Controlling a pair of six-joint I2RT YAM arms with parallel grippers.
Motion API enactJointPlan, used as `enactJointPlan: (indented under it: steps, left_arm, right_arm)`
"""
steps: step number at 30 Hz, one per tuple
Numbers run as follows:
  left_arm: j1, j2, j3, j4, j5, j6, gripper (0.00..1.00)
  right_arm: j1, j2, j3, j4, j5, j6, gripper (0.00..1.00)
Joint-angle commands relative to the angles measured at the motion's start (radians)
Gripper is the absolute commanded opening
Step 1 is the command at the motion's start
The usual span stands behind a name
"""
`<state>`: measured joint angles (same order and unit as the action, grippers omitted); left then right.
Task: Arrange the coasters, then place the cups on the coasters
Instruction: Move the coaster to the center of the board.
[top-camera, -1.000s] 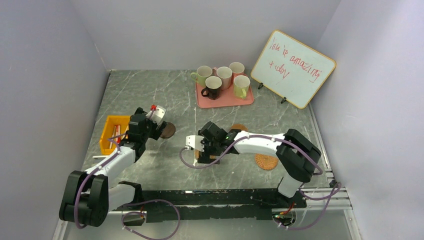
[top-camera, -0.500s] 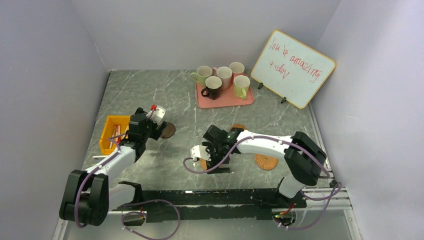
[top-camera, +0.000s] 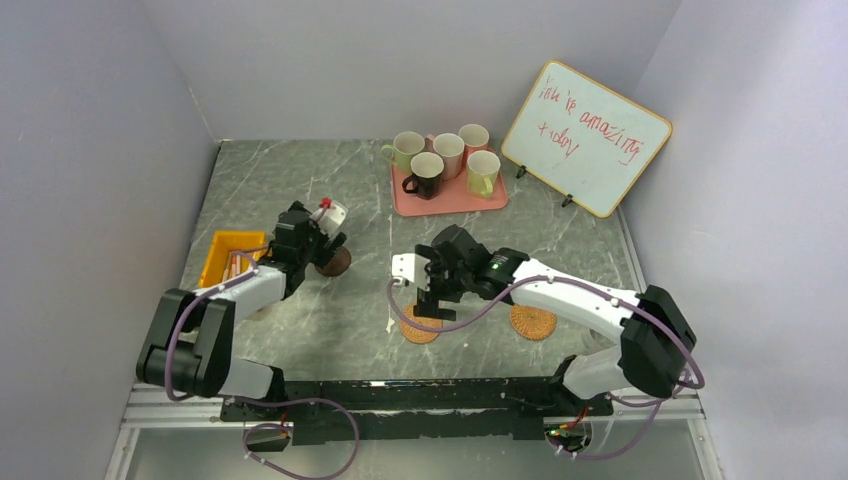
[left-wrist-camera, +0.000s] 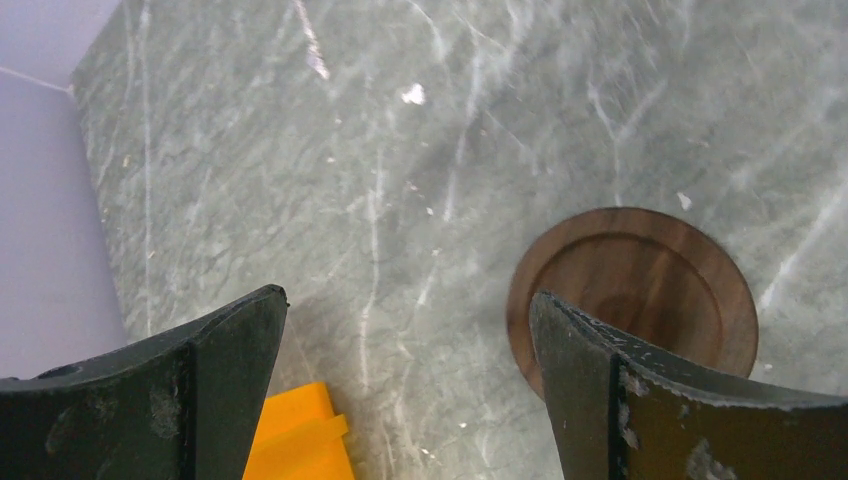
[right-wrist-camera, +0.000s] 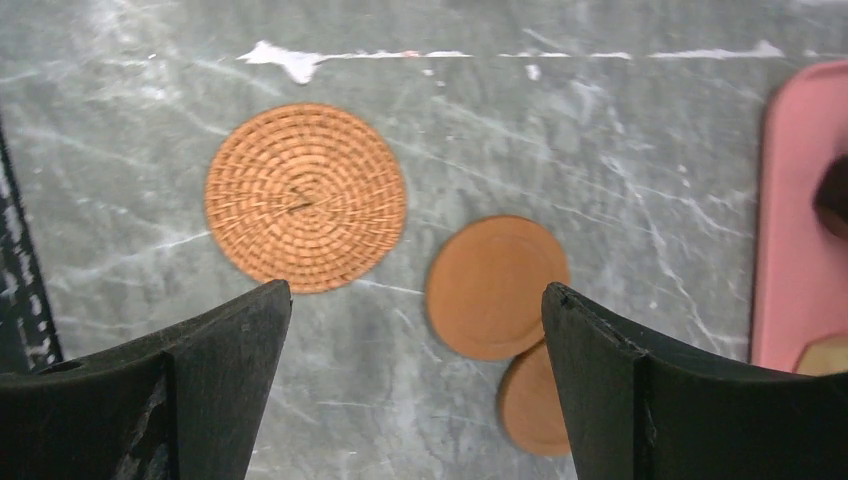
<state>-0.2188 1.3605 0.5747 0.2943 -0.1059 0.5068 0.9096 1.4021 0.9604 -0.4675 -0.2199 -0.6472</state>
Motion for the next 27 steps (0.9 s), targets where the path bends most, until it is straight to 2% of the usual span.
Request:
enactJointPlan:
  steps: [1, 6, 15, 22, 27]
  left_arm:
    - [-0.056, 0.065, 0.022, 0.048, -0.115, 0.060, 0.96]
    - [-0.071, 0.112, 0.024, 0.041, -0.136, 0.042, 0.96]
    - [-0.077, 0.243, 0.063, 0.035, -0.265, 0.060, 0.96]
    - [-0.077, 0.282, 0.074, 0.049, -0.390, 0.064, 0.96]
    - [-0.056, 0.300, 0.082, 0.054, -0.431, 0.069, 0.96]
  right_arm:
    - [-0.039, -0.073, -0.032, 0.146, 0.028, 0.045, 1.00]
    - [-0.044, -0.109, -0.057, 0.208, 0.093, 0.050, 1.00]
    - [-0.045, -0.110, -0.064, 0.230, 0.120, 0.052, 1.00]
    - [-0.045, -0.118, -0.070, 0.248, 0.142, 0.055, 1.00]
    - [-0.044, -0.112, -0.075, 0.264, 0.163, 0.056, 1.00]
